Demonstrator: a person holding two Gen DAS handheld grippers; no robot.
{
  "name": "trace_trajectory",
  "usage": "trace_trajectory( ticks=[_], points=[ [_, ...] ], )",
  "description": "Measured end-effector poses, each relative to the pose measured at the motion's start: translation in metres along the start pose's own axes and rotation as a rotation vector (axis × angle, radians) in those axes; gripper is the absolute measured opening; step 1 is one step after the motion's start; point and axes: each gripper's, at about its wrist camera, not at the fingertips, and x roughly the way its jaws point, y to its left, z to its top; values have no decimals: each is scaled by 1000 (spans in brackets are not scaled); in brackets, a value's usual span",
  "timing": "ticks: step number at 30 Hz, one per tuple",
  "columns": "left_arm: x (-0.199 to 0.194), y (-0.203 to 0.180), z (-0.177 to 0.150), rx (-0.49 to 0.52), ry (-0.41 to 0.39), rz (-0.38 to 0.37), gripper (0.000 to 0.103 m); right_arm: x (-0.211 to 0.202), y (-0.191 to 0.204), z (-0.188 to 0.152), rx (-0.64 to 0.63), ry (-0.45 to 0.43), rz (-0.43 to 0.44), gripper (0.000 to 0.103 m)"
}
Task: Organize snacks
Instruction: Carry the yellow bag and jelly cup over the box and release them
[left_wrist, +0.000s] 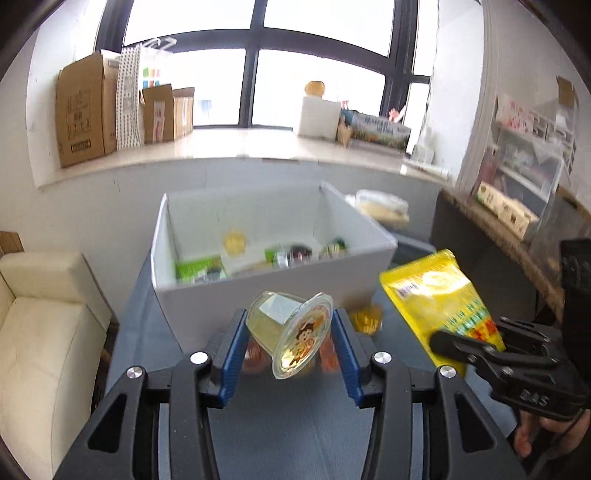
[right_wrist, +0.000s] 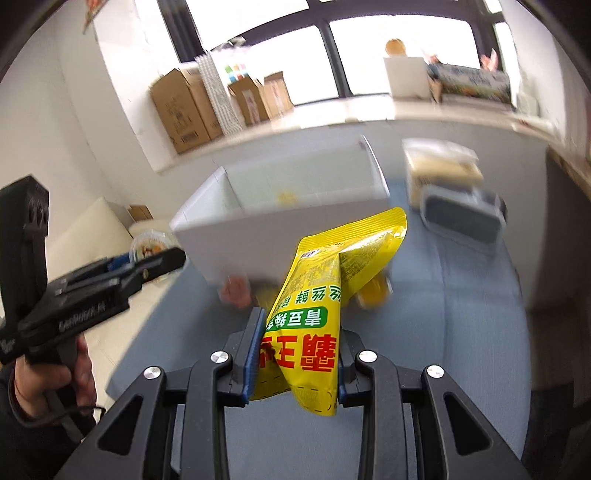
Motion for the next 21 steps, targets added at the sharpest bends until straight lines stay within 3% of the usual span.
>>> trace_trajectory(
  ticks=[6, 11, 17, 18, 19, 20, 21],
  points=[
    [5, 21, 49, -2, -34, -4, 50, 30, 13, 70, -43, -46, 17, 34],
    [36, 42, 83, -4, -28, -10, 50, 78, 14, 115, -62, -4, 30, 34],
    [83, 58, 94, 4, 8, 8, 51, 131, 7, 132, -91, 55, 50, 36],
    [90, 59, 92, 10, 24, 14, 53, 135, 3, 131, -80, 62, 54, 48],
    [96, 61, 91, 13, 45, 24, 58, 141, -2, 131, -60, 76, 60, 83],
    [102, 62, 89, 17, 65, 43, 79, 144, -7, 131, -35, 73, 77, 98],
    [106, 65, 85, 21, 69, 69, 94, 142, -12, 131, -17, 47, 85, 103]
  ],
)
